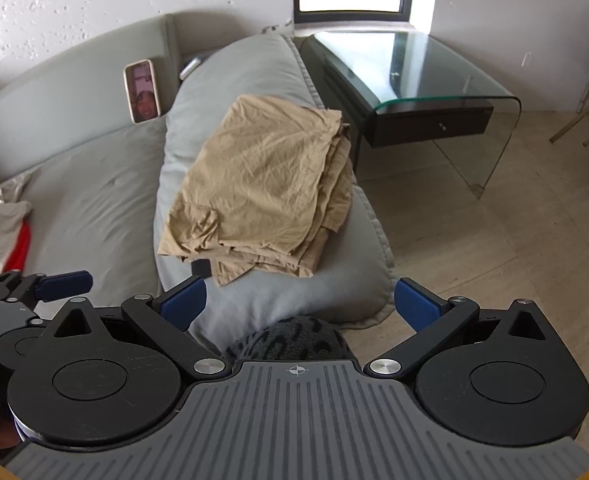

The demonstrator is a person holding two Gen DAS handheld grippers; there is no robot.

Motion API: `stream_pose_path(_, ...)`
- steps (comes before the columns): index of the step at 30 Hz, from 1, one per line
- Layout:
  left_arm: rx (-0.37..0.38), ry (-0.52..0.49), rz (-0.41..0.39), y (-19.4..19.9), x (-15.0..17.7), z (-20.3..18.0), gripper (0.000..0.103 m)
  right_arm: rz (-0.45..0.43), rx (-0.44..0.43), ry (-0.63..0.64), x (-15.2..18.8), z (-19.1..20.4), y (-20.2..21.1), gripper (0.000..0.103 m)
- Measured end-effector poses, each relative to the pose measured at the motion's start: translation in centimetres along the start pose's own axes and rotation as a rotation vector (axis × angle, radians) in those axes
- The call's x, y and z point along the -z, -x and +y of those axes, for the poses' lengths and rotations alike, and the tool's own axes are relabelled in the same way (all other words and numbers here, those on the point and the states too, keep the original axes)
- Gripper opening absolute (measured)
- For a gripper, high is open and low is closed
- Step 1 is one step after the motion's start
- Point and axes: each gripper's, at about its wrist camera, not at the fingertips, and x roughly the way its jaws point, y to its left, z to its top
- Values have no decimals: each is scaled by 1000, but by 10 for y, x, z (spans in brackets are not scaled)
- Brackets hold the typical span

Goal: Fold clothes
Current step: 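Open both grippers and withdraw them from the folded trousers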

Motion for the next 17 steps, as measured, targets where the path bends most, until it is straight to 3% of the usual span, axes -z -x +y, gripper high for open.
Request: stream_pose_path(17,18,-9,-1,-9,1,-5,102,3,15,-1,4,0,-6,103)
